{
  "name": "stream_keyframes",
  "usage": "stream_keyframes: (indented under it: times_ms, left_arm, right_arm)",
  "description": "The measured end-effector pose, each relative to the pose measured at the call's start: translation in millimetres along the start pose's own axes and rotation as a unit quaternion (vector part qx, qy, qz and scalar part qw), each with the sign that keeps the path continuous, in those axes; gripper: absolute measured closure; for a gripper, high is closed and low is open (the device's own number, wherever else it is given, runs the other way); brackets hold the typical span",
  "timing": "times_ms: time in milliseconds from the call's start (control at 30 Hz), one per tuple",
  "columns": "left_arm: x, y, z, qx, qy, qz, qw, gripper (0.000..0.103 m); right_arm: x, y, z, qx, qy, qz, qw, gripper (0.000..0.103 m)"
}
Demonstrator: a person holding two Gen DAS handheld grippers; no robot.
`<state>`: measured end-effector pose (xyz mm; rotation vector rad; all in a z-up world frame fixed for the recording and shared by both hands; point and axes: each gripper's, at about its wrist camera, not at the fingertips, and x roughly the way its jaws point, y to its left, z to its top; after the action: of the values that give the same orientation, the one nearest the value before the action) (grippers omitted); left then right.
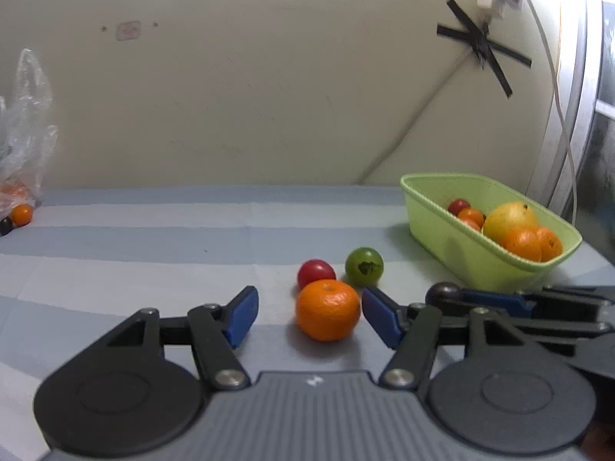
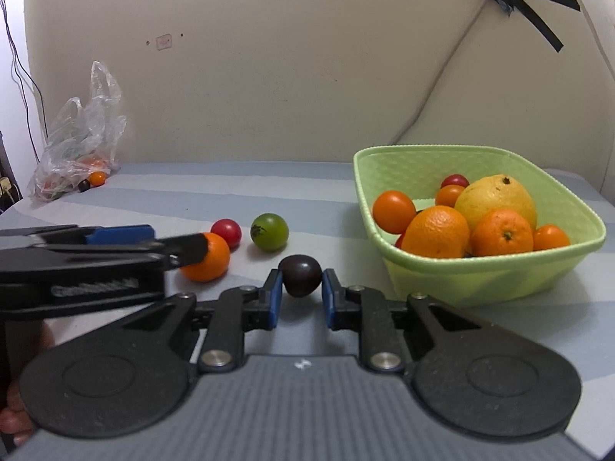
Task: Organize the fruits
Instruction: 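Grasp an orange tomato with the left gripper while the right gripper grasps a dark tomato, then carry both tomatoes into the green basket and open both grippers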
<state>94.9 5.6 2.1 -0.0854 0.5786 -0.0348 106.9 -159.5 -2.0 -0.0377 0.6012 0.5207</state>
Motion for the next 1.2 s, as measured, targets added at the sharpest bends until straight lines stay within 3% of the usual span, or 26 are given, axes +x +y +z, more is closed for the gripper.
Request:
stream_keyframes:
  times_ms: [100,233,300,367,500,633,800,933,1067,1133,1167,1200]
  left_arm:
    - [7,-2,0,0.005,0.024,-0.007,0.9997,0.047]
    - [8,-1,-2,0.003,0.027,-0.019,0.9994,0.064]
    - [4,-2,-3,0.005,0.022,-0.016,0.9996,0.065]
    - [-4,2,-3,-0.02,0.014,-0.038,0.999,0.065]
    - [-17,3,14,-0.04,-0.016,-0.074,0.9964,0.065]
    - [-9,-16,50,-0.024,-0.033,-0.101,0.994,0.065]
    - [20,-52,80,0.006,-0.041,-0.134,0.9901,0.064]
    - [51,-67,89,-0.01,-0.006,-0.168,0.9856,0.064]
    - [67,-75,84,-0.012,0.024,-0.178,0.9837,0.06]
    - [67,-75,83,-0.01,0.024,-0.179,0.9834,0.057]
    - [64,-72,84,-0.01,0.02,-0.178,0.9838,0.055]
    - [60,-68,86,-0.012,0.014,-0.176,0.9843,0.055]
  right_arm:
    - [0,-4,2,0.009,0.0,0.001,1.0,0.078]
    - [-2,-2,1,0.002,-0.003,-0.002,1.0,0.078]
    - [-4,-2,1,0.009,-0.002,0.008,1.0,0.078]
    - [-10,-3,2,0.025,-0.005,0.028,0.999,0.078]
    - [-36,2,5,0.014,-0.071,0.036,0.997,0.078]
    - [-54,-13,14,0.013,-0.141,-0.026,0.99,0.078]
    - [-48,-48,19,0.043,-0.147,-0.105,0.983,0.078]
    - [-38,-60,19,0.048,-0.137,-0.12,0.982,0.078]
    - [-32,-53,18,0.018,-0.134,-0.125,0.983,0.077]
    - [-32,-50,15,-0.001,-0.134,-0.136,0.982,0.062]
    - [-33,-48,15,-0.008,-0.139,-0.142,0.98,0.047]
    - [-35,-46,14,-0.014,-0.146,-0.145,0.978,0.043]
